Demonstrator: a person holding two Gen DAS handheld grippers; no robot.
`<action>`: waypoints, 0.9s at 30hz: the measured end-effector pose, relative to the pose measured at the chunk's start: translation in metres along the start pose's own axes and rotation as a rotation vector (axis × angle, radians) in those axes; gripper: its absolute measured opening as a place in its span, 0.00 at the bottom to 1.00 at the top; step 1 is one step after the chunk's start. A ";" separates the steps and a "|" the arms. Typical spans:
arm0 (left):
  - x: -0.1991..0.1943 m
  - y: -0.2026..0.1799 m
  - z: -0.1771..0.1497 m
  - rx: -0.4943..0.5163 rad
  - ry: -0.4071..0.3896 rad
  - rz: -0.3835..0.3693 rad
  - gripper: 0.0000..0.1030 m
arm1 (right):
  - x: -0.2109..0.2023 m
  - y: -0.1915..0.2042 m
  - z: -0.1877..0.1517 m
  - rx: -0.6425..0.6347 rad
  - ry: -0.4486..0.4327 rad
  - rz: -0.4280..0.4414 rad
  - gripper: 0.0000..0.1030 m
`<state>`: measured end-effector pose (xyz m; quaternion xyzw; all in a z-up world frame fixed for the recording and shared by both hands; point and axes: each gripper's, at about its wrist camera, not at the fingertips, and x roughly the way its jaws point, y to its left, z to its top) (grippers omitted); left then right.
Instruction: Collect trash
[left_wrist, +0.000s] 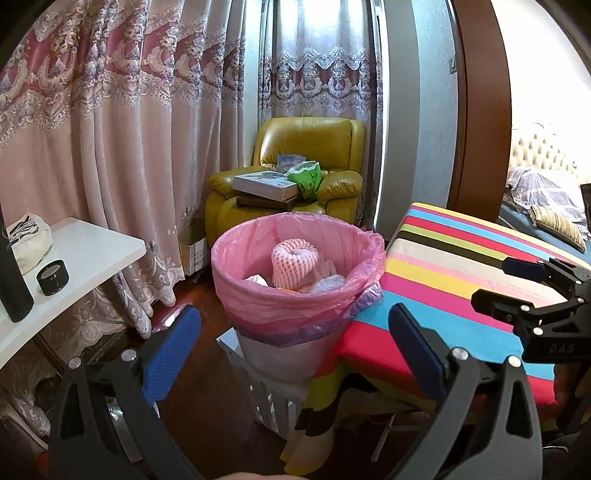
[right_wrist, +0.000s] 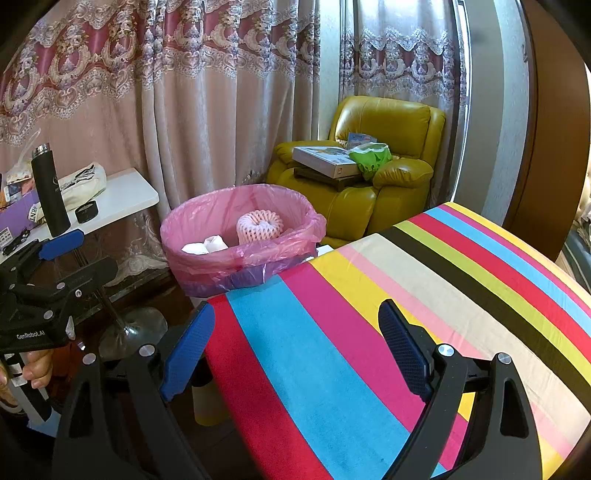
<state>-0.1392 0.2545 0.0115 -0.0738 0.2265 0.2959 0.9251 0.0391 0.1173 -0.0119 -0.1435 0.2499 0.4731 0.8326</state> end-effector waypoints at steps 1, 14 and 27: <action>0.000 0.000 0.000 0.000 0.000 0.000 0.96 | 0.001 0.000 -0.001 0.000 0.000 0.000 0.82; 0.001 0.000 0.000 -0.004 -0.001 0.002 0.96 | -0.017 0.001 -0.003 0.003 -0.109 -0.005 0.82; 0.000 -0.003 -0.001 -0.005 -0.002 0.002 0.96 | -0.026 0.000 -0.001 0.005 -0.144 0.001 0.82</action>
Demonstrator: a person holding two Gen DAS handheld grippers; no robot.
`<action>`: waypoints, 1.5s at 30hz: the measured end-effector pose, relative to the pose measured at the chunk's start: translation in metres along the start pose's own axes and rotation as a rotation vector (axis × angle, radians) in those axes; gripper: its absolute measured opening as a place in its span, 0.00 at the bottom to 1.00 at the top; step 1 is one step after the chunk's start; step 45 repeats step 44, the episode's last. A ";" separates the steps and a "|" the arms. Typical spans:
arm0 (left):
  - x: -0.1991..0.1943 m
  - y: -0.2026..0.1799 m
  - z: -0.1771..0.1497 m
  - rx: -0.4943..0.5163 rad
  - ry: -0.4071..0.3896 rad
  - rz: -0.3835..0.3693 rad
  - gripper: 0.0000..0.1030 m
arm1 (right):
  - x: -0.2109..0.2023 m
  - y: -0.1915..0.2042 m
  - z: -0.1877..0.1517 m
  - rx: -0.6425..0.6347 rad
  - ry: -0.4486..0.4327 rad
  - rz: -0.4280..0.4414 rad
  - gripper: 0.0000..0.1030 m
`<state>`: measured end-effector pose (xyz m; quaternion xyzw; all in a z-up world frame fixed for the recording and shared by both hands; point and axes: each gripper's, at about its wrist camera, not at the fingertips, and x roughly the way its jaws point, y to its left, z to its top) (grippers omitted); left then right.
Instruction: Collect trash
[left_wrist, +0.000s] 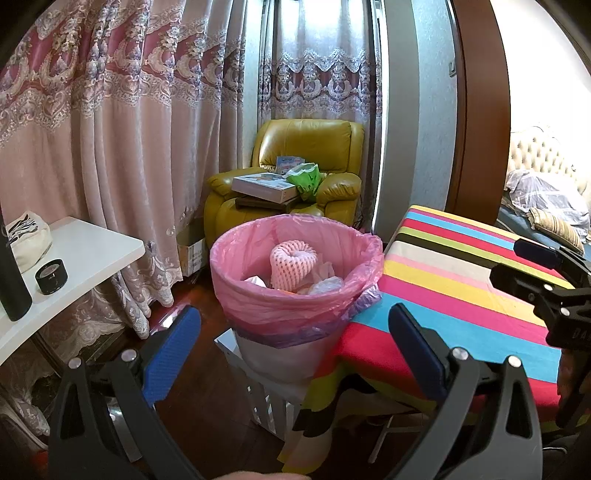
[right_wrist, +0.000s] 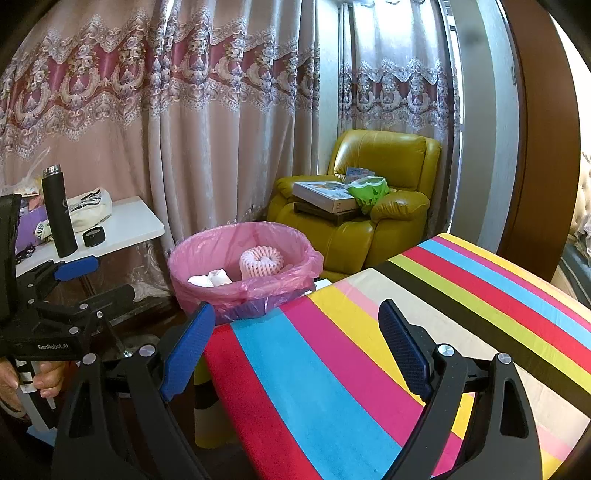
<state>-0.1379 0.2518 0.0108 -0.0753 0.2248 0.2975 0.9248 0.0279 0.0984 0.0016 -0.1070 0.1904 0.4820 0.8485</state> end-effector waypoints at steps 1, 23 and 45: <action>0.000 0.000 0.000 0.000 0.000 -0.001 0.96 | 0.000 0.000 0.000 0.000 0.000 0.000 0.82; 0.000 -0.001 0.001 0.004 0.000 -0.003 0.96 | 0.002 0.003 -0.004 -0.005 0.011 0.003 0.82; 0.010 -0.021 0.017 0.056 0.019 -0.017 0.96 | -0.020 -0.027 -0.012 0.053 0.024 -0.063 0.82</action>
